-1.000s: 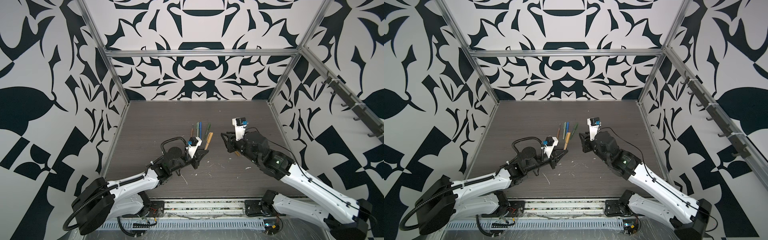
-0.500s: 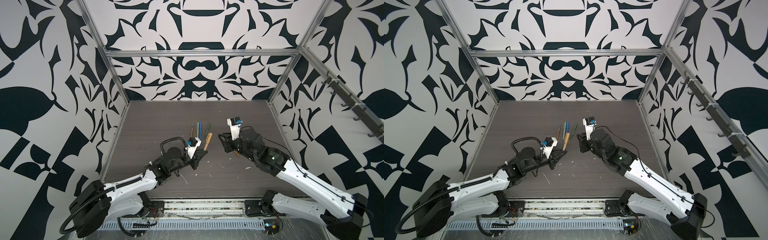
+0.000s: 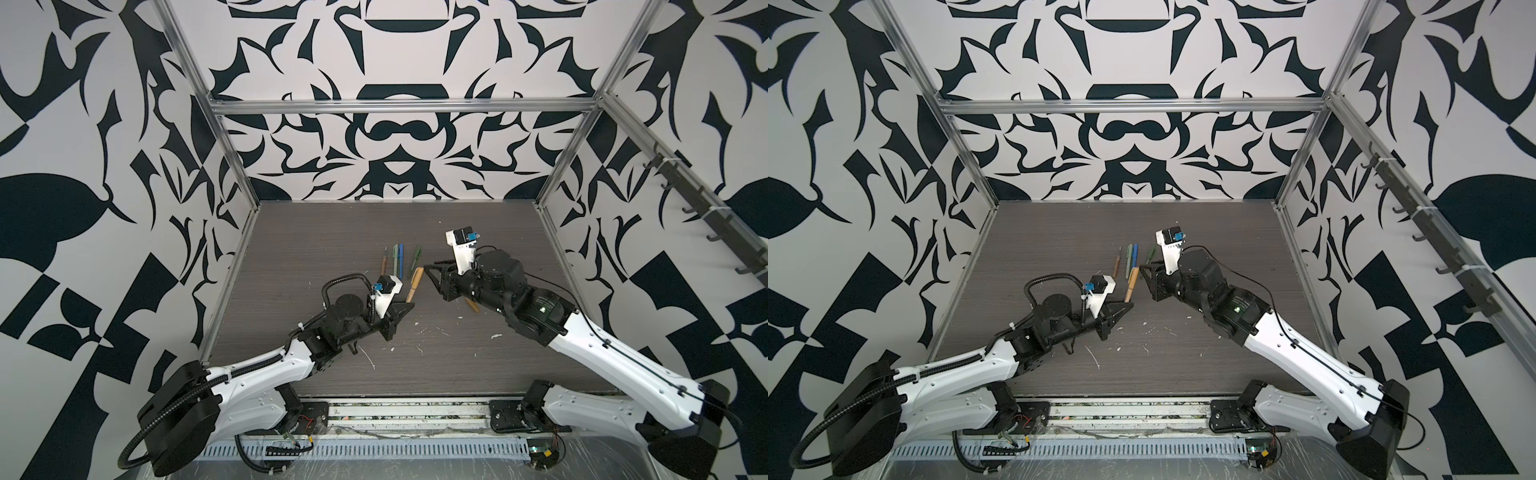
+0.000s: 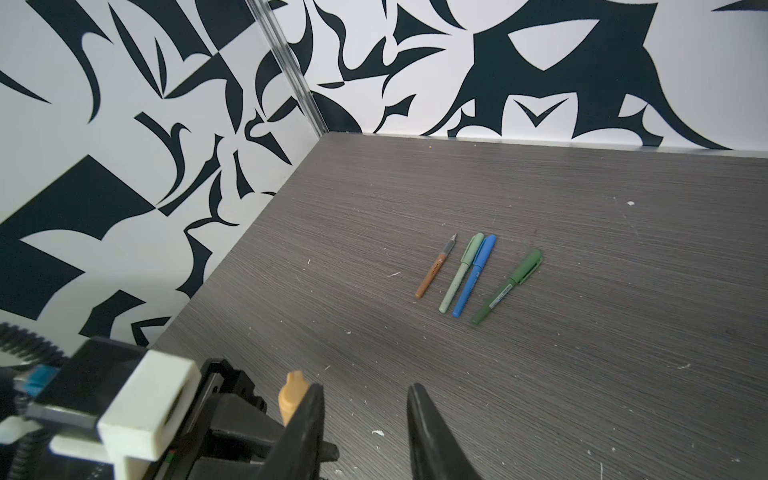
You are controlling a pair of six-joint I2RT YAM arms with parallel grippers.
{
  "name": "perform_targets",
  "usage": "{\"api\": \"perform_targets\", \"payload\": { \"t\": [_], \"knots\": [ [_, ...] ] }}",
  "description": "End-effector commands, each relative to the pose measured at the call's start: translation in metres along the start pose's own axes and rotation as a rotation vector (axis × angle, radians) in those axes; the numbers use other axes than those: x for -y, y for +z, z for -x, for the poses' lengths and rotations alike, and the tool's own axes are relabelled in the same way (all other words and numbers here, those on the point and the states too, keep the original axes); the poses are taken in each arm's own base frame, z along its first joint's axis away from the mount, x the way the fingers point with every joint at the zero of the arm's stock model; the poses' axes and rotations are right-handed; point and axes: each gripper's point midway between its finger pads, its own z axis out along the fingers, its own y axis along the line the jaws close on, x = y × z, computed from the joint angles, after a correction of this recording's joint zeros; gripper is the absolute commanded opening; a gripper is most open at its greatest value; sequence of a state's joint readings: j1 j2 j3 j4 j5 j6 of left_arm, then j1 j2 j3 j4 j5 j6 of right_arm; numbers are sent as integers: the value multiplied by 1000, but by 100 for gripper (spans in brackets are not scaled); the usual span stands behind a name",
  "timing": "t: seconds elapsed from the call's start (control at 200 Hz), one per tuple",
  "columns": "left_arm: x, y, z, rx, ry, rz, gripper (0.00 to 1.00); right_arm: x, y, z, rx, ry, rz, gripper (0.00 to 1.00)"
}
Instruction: Insert the pens into the pen caps
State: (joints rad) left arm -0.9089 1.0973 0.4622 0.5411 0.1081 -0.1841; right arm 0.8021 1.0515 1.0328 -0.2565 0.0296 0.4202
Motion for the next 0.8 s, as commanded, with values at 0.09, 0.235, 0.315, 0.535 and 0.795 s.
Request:
{"api": "perform_targets", "payload": {
  "t": [0.09,0.235,0.315,0.535,0.795],
  "knots": [
    [0,-2,6,15,-1,0,0,-21,-13,36,107,11,73,33],
    [0,-1,6,15,-2,-2,0,-29,-12,40,111,18,114,35],
    [1,-1,6,14,-5,-4,0,-32,-7,39,102,26,128,35],
    [1,-1,7,14,-11,-6,0,-34,5,31,65,48,144,28],
    [0,-2,13,37,-44,7,0,-32,13,9,3,87,160,5]
  ]
}}
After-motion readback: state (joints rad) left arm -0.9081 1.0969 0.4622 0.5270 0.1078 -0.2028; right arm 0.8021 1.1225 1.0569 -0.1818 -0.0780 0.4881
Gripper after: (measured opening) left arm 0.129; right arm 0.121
